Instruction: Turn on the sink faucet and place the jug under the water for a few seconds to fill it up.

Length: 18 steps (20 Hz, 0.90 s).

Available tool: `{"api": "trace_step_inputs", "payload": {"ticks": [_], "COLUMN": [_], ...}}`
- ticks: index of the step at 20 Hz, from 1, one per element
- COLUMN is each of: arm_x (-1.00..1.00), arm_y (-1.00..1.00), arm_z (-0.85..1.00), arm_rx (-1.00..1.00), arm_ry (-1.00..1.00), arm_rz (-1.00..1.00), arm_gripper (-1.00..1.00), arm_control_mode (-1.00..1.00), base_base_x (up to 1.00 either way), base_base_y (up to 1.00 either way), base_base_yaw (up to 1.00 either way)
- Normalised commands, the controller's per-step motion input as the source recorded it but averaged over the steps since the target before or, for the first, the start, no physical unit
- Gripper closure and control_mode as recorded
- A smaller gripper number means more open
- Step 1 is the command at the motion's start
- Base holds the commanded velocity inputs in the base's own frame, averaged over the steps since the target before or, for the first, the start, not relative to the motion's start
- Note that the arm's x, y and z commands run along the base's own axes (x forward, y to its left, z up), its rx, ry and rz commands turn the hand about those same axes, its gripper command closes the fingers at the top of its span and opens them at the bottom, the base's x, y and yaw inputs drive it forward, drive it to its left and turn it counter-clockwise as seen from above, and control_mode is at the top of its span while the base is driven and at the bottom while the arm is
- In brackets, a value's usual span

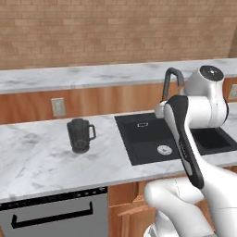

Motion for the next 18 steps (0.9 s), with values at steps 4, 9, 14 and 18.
{"api": "trace_step_inputs", "payload": {"ticks": [4,9,14,18], "arm_x": [0.0,0.0,0.0,0.0], "arm_y": [0.0,0.0,0.0,0.0], "arm_z": [0.0,0.0,0.0,0.0], "arm_rx": [0.0,0.0,0.0,0.0], "arm_ry": [0.0,0.0,0.0,0.0], "arm_rz": [0.0,0.0,0.0,0.0], "arm_gripper": [-1.0,-1.0,-1.0,-1.0], "arm_control_mode": [1.0,1.0,1.0,1.0], "base_base_x": [-0.29,-0.05,0.0,0.0], "base_base_y": [-1.0,-0.95,-0.82,-0.52], "base_base_yaw": [0.0,0.0,0.0,-0.02]}}
